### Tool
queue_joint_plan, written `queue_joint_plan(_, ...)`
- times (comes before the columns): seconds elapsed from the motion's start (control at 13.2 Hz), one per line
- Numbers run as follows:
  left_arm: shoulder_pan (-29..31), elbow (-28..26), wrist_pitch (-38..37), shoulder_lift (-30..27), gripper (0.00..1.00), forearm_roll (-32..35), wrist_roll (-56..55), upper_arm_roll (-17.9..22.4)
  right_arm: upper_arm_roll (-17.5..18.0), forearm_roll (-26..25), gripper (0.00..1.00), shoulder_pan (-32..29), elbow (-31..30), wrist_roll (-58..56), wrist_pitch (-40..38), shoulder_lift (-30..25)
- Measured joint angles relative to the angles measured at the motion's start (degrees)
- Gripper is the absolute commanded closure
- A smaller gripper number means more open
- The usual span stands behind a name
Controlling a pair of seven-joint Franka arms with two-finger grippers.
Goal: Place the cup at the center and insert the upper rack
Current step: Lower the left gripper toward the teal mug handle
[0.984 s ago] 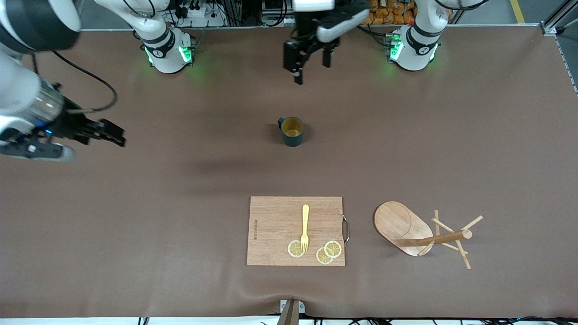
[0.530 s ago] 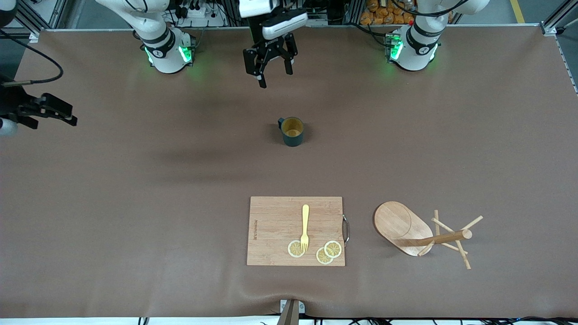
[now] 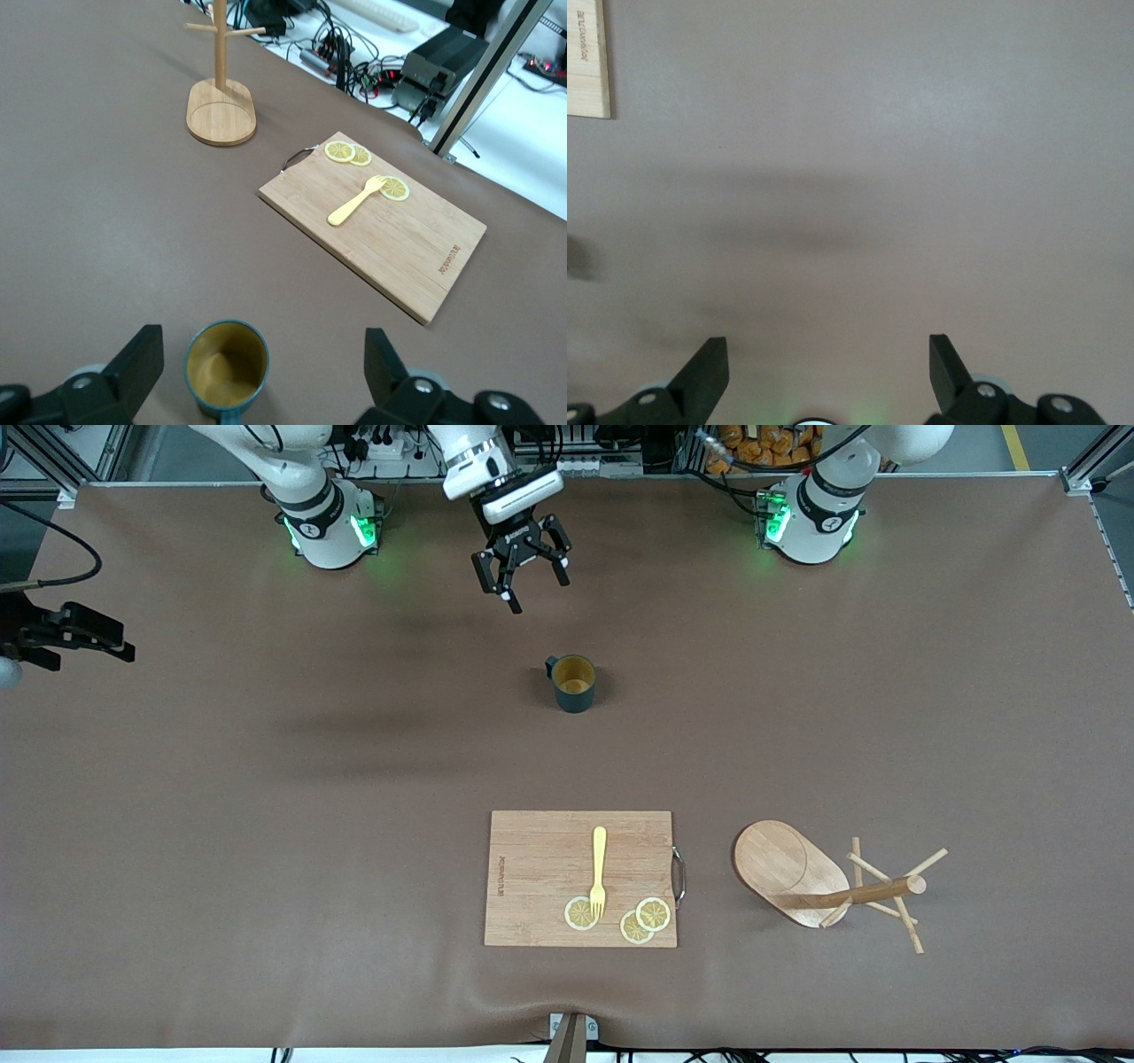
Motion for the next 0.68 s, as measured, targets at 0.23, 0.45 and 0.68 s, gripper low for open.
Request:
queue_joint_plan(0.23, -7.6, 1.5, -0.2, 5.3, 0.0, 0.4, -1.4, 7.2, -0.2, -0.1, 0.0, -0.8, -1.8, 0.0, 1.3, 0.0)
queue_joint_plan(0.45, -12.6, 1.9, -1.4, 9.6, 0.0, 2.3, -1.6, 11.0, 0.1, -0.5, 0.0, -0.7, -2.5, 0.0, 1.7, 0.0)
queue_joint_plan(0.68, -13.7, 2.2, -1.9, 13.0, 0.0, 6.4, -1.6, 11.6, 0.4, -0.6, 0.0, -0.6, -2.5, 0.2, 1.7, -0.1)
